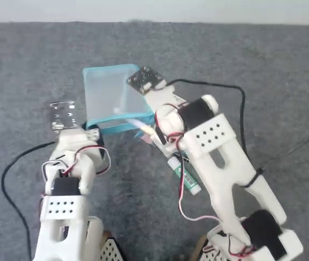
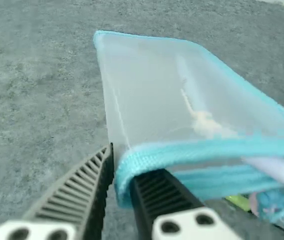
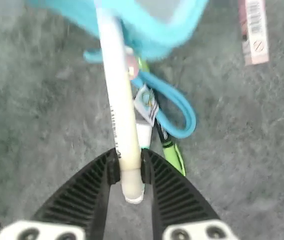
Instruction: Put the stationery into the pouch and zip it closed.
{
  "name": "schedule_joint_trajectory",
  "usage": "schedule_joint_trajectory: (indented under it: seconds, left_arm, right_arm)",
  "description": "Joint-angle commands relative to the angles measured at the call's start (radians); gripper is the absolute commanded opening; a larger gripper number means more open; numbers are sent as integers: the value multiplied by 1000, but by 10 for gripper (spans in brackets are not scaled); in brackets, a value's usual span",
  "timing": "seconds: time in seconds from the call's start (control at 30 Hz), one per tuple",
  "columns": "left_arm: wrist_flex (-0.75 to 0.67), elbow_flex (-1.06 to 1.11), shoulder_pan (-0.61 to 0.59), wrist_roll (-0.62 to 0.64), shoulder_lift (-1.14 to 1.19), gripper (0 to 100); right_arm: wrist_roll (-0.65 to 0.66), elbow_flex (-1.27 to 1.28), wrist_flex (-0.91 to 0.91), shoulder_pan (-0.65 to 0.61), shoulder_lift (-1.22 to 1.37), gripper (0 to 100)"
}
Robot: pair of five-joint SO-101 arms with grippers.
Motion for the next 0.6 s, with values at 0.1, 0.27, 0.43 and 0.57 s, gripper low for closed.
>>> schedule_joint_trajectory:
  seconds: [0.1,0.27,0.43,0.57]
  left_arm:
    - [-31,4,163,-60,-35,13]
    - [-31,4,189,-60,-35,13]
    - [-31,4,183,-60,-35,13]
    - [-31,4,181,-60,-35,13]
  right_arm:
    - [-78,-176,-27,-1,59,6]
    - [-120,-245,-51,-2,153,6]
    - [-152,-284,-101,-7,246,8]
    - [-146,-319,-90,-16,272,121]
